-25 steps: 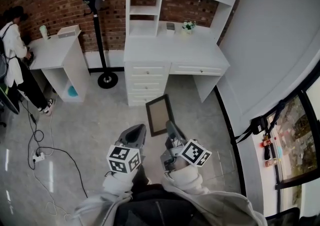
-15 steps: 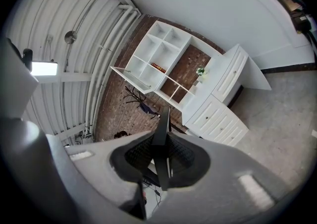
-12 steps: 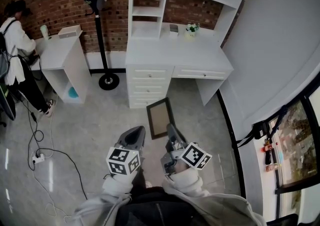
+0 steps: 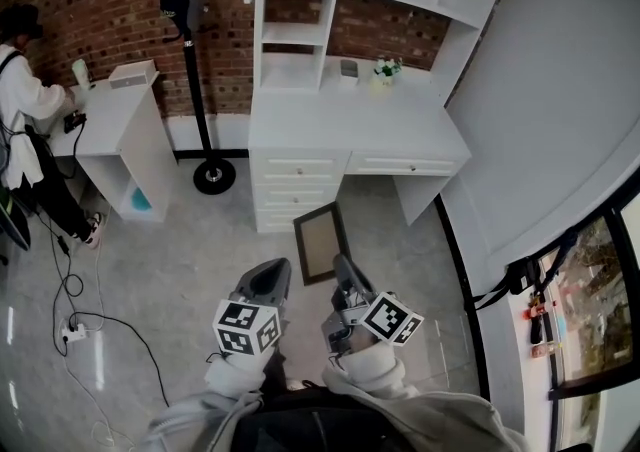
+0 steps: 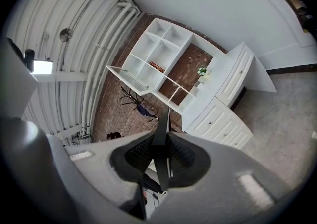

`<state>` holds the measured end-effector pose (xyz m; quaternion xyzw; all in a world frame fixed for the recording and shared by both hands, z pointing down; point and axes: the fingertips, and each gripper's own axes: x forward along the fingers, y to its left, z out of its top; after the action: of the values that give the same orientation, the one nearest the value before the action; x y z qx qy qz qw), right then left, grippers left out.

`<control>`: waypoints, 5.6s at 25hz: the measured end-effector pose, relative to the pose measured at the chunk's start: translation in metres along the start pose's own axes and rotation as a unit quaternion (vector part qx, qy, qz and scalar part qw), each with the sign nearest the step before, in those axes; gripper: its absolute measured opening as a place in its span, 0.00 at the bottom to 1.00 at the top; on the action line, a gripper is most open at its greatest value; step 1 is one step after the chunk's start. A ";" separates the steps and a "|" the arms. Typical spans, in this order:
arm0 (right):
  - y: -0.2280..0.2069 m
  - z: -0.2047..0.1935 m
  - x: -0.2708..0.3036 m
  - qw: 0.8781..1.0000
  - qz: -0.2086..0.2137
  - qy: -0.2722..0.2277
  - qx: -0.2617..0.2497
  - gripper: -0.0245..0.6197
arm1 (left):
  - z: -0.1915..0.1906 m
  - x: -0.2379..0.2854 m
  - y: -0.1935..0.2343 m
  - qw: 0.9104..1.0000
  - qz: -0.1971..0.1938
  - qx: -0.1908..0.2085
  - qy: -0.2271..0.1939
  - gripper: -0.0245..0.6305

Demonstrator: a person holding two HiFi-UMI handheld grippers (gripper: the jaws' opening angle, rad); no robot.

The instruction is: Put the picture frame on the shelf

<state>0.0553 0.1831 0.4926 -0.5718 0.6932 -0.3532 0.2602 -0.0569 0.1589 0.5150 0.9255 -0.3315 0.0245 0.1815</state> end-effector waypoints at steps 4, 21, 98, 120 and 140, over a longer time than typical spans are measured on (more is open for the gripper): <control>-0.002 0.014 0.031 1.000 0.000 0.000 0.001 0.13 | 0.016 0.025 0.018 1.000 -0.003 0.001 0.002 0.04; -0.001 0.043 0.156 1.000 -0.008 -0.015 0.016 0.13 | 0.079 0.097 0.106 1.000 -0.021 0.020 0.011 0.04; -0.111 0.303 0.574 0.992 0.110 0.025 0.049 0.14 | 0.259 0.502 0.311 0.998 0.026 0.050 -0.039 0.04; -0.047 0.387 0.639 0.973 0.203 -0.006 0.110 0.14 | 0.377 0.541 0.323 0.990 0.023 0.092 -0.105 0.04; 0.017 0.496 0.717 0.957 0.252 -0.042 0.141 0.14 | 0.485 0.579 0.310 0.982 -0.020 0.111 -0.151 0.04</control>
<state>0.2732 -0.6110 0.2053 -0.3504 0.7465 -0.3464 0.4473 0.1645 -0.5834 0.2579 0.9393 -0.3320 -0.0828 0.0259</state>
